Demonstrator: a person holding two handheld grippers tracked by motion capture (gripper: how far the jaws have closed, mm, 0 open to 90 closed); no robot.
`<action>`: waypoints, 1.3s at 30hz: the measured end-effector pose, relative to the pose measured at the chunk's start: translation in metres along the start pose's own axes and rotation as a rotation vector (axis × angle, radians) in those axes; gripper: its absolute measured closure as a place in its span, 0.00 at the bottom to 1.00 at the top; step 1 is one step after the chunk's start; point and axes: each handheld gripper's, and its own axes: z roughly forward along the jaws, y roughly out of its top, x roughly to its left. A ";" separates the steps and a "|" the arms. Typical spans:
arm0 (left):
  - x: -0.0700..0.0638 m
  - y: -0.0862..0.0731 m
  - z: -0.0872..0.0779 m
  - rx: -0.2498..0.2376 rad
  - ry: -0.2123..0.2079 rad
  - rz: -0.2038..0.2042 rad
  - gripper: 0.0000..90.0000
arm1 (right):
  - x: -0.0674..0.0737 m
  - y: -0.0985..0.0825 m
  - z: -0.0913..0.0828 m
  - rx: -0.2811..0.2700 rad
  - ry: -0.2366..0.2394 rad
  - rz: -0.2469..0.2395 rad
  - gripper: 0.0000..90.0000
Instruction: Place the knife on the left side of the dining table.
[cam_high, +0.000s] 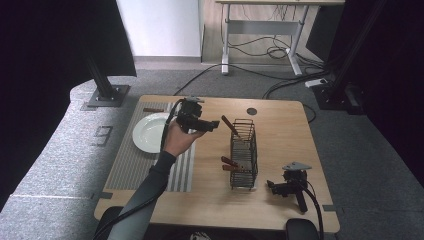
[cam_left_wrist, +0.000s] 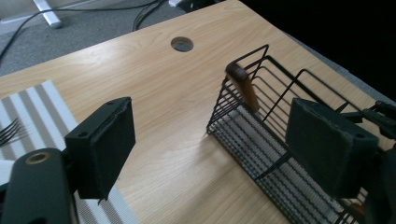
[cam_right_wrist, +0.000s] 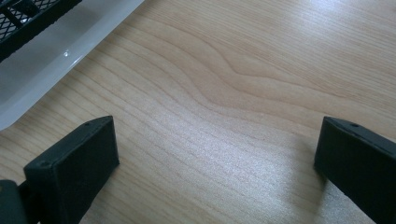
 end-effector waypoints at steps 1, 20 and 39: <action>0.000 0.000 0.000 0.000 0.000 0.000 0.19 | 0.000 0.000 0.000 0.000 0.000 0.000 0.00; -0.015 0.019 0.034 0.003 -0.027 -0.125 0.49 | 0.000 0.000 0.000 0.000 0.000 0.000 0.00; -0.003 0.009 0.058 0.008 -0.132 -0.288 0.79 | 0.000 0.000 0.000 0.000 0.000 -0.001 0.00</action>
